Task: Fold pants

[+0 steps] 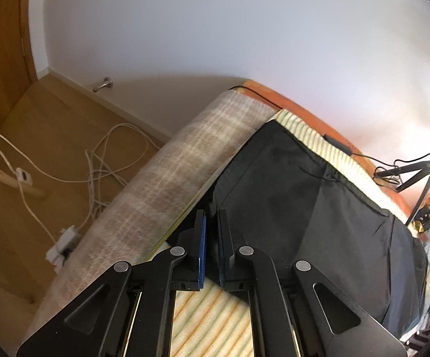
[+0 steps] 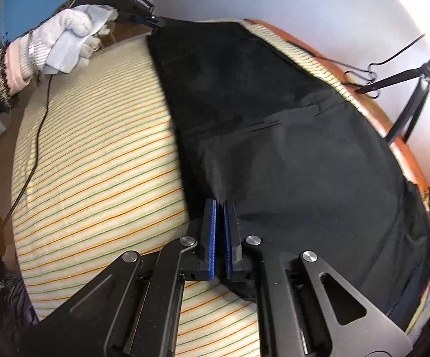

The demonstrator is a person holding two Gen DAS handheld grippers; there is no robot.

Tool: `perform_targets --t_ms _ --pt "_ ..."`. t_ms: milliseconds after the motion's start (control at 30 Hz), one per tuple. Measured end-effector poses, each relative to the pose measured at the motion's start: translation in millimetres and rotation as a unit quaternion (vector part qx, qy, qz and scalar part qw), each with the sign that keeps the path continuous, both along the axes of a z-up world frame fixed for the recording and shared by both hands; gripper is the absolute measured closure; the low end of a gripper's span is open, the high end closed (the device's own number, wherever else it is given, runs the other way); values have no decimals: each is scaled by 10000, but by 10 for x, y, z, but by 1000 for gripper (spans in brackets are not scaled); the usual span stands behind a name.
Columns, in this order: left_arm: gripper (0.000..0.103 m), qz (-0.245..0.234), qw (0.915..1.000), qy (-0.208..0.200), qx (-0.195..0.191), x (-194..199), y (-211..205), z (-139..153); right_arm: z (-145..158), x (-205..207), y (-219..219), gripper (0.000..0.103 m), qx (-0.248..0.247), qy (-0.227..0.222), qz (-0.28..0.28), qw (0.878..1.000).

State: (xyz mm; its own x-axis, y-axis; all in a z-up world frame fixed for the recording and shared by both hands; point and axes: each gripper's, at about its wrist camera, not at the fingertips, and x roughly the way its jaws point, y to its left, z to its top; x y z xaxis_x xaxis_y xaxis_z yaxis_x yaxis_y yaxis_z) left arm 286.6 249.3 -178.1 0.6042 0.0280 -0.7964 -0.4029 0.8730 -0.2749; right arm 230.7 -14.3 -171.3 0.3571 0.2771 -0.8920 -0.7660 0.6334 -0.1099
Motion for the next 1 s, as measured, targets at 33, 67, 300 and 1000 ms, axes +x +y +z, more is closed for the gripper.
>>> perform_targets --t_ms 33,67,300,1000 --pt "98 -1 10000 12 2 0 6 -8 -13 -15 11 98 -12 -3 17 10000" --pt "98 -4 10000 34 39 5 3 -15 -27 -23 21 98 -14 14 26 10000" --pt "97 -75 9985 268 462 42 -102 -83 -129 -24 -21 98 94 252 -103 9996" --pt "85 -1955 9780 -355 640 -228 -1561 551 147 -444 -2429 39 1615 220 -4406 8828"
